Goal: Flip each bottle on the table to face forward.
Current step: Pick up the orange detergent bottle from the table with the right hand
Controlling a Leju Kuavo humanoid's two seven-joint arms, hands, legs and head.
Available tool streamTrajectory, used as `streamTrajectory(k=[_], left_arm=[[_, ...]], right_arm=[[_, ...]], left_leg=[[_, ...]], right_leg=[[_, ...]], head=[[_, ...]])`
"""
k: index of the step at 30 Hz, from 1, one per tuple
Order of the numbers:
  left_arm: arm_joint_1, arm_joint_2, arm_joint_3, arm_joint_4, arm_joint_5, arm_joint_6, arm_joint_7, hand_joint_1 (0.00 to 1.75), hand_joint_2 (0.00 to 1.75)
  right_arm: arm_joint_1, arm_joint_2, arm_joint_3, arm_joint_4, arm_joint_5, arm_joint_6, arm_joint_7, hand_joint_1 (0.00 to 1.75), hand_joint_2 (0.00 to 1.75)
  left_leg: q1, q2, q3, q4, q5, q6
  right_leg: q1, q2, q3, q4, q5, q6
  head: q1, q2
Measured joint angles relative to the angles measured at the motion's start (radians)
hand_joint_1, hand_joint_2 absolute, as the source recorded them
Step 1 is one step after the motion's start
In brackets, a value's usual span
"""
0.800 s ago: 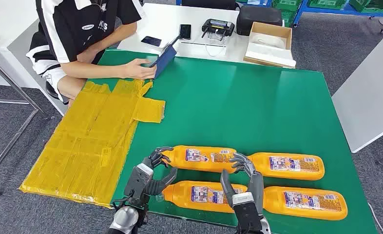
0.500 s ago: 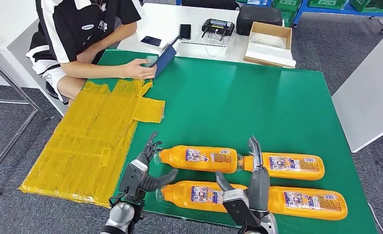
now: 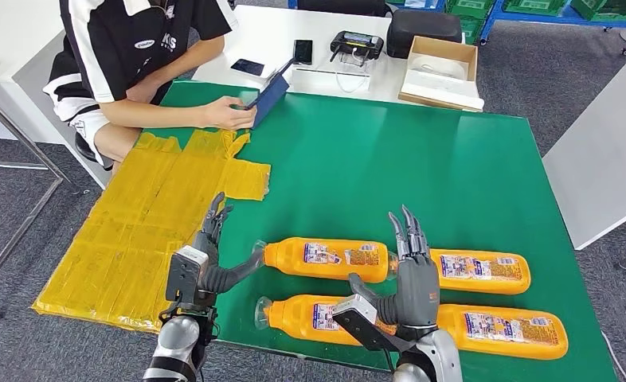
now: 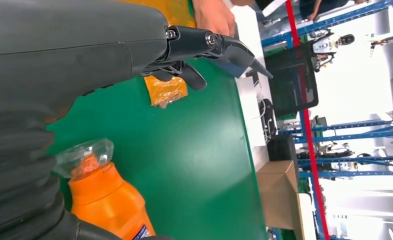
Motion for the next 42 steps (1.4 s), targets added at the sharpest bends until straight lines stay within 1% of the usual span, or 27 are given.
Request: streamTrajectory(k=[2, 5, 9, 12, 16, 20, 26, 30, 35, 38, 42], left_arm=[[-0.004, 0.0, 0.005, -0.01, 0.0, -0.007, -0.001, 0.0, 1.75], [-0.02, 0.0, 0.008, -0.019, 0.003, -0.024, 0.004, 0.0, 1.75], [-0.05, 0.0, 0.005, -0.015, 0.007, -0.037, 0.013, 0.0, 1.75], [-0.074, 0.0, -0.004, -0.004, 0.012, -0.041, 0.013, 0.0, 1.75], [-0.094, 0.0, -0.021, 0.013, 0.017, -0.053, 0.013, 0.0, 1.75], [-0.11, 0.0, -0.044, 0.032, 0.026, -0.067, 0.008, 0.0, 1.75], [-0.123, 0.001, -0.071, 0.052, 0.047, -0.086, -0.002, 0.0, 1.75], [-0.127, 0.001, -0.079, 0.06, 0.054, -0.09, -0.004, 0.0, 1.75], [-0.128, 0.001, -0.094, 0.06, 0.063, -0.1, -0.01, 0.0, 1.75], [-0.129, 0.001, -0.099, 0.06, 0.069, -0.104, -0.012, 0.0, 1.75], [-0.131, 0.002, -0.11, 0.06, 0.071, -0.105, -0.014, 0.0, 1.75]], right_arm=[[-0.022, -0.009, 0.007, 0.021, 0.085, -0.003, 0.044, 0.0, 1.75], [-0.078, -0.021, 0.022, 0.091, 0.199, 0.001, 0.098, 0.0, 1.75], [-0.166, -0.033, 0.053, 0.224, 0.28, 0.0, 0.126, 0.0, 1.75], [-0.235, -0.04, 0.08, 0.314, 0.311, 0.007, 0.145, 0.0, 1.75], [-0.318, -0.051, 0.097, 0.42, 0.304, 0.04, 0.163, 0.0, 1.75], [-0.397, -0.059, 0.106, 0.551, 0.301, 0.058, 0.157, 0.0, 1.75], [-0.49, -0.041, 0.129, 0.724, 0.311, 0.061, 0.149, 0.0, 1.75], [-0.529, -0.026, 0.137, 0.798, 0.31, 0.058, 0.149, 0.0, 1.75], [-0.559, -0.005, 0.14, 0.869, 0.287, 0.056, 0.122, 0.0, 1.75], [-0.565, 0.006, 0.142, 0.898, 0.258, 0.076, 0.1, 0.0, 1.75], [-0.565, 0.01, 0.143, 0.929, 0.231, 0.107, 0.086, 0.0, 1.75]], left_leg=[[0.0, 0.0, 0.0, 0.0, 0.0, 0.0], [0.0, 0.0, 0.0, 0.0, 0.001, 0.001], [0.0, 0.0, 0.0, 0.0, 0.002, 0.001], [0.0, 0.0, 0.0, 0.0, 0.003, 0.001], [0.0, 0.0, -0.001, 0.0, 0.004, 0.001], [0.0, 0.0, -0.001, 0.0, 0.004, 0.001], [0.0, 0.001, 0.0, 0.0, 0.004, 0.001], [0.0, 0.001, 0.001, 0.0, 0.005, 0.001], [0.0, 0.001, 0.001, 0.0, 0.006, 0.0], [0.0, 0.001, 0.001, 0.0, 0.007, 0.0], [0.0, 0.0, -0.004, 0.0, 0.011, 0.001]], right_leg=[[0.0, 0.0, 0.0, 0.0, 0.0, 0.0], [0.0, 0.0, 0.0, 0.0, 0.001, 0.001], [0.0, 0.0, -0.001, 0.0, 0.003, 0.001], [0.0, 0.0, -0.001, 0.0, 0.004, 0.0], [0.0, 0.0, -0.001, 0.0, 0.004, 0.0], [0.0, 0.0, -0.001, 0.0, 0.005, 0.001], [0.0, 0.0, -0.001, 0.0, 0.005, 0.0], [0.0, 0.0, -0.001, 0.0, 0.005, 0.0], [0.0, 0.0, -0.001, 0.0, 0.006, -0.001], [0.0, 0.0, -0.001, 0.0, 0.008, -0.001], [0.0, 0.0, -0.006, 0.0, 0.011, 0.001]], head=[[0.0, 0.0], [0.0, 0.0], [0.0, 0.0], [0.0, 0.0], [0.0, 0.0], [0.0, 0.0], [0.0, 0.0], [0.0, 0.0], [0.0, 0.0], [0.0, 0.0], [0.0, 0.0]])
